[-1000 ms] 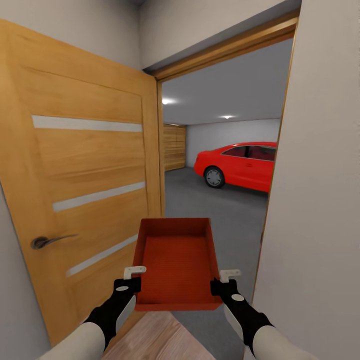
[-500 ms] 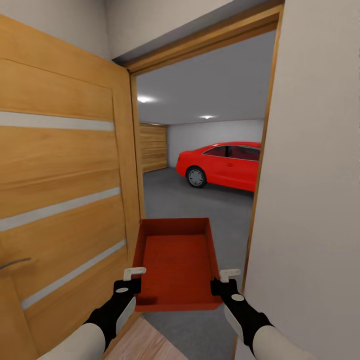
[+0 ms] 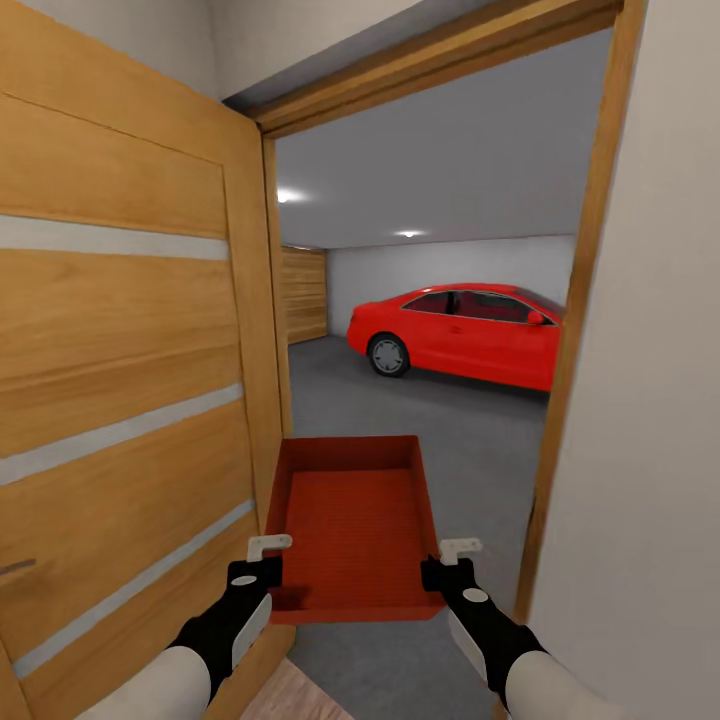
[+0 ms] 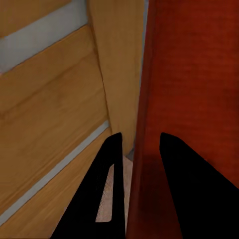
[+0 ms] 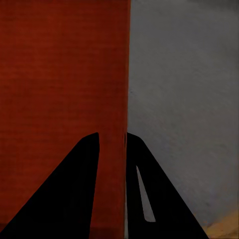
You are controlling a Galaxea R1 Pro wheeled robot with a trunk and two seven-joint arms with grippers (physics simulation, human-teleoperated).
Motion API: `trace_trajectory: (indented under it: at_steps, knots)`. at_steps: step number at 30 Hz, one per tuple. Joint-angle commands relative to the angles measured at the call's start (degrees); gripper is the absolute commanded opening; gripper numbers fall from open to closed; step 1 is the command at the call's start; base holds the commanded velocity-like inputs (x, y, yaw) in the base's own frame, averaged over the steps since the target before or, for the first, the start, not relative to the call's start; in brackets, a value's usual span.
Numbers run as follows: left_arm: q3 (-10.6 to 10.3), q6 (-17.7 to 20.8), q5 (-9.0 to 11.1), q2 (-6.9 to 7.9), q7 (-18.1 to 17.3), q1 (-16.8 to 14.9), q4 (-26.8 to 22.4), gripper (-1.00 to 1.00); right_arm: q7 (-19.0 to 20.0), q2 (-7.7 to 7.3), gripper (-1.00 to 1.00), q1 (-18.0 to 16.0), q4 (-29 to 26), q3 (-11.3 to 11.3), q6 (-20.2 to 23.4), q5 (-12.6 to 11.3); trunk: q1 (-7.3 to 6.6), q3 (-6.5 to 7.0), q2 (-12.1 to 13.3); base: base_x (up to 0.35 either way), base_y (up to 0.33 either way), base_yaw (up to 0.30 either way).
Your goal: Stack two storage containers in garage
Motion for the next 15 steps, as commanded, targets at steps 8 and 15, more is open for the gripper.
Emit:
trace_trajectory:
  at_steps: [8,15]
  knots:
    - [3.08,-0.99,0.05,0.9,0.51,-0.04,-0.33,-1.0,0.06,-0.07,-1.0,-0.03,0.17,-0.37,0.03,-2.46,0.05,0.0,-0.05,0.245,0.246,-0.039]
    - [3.08,-0.99,0.05,0.9,0.51,-0.02,-0.27,-1.0,0.03,-0.07,-1.0,-0.03,0.18,-0.33,0.11,-2.46,0.05,0.16,-0.05,0.245,0.246,-0.25]
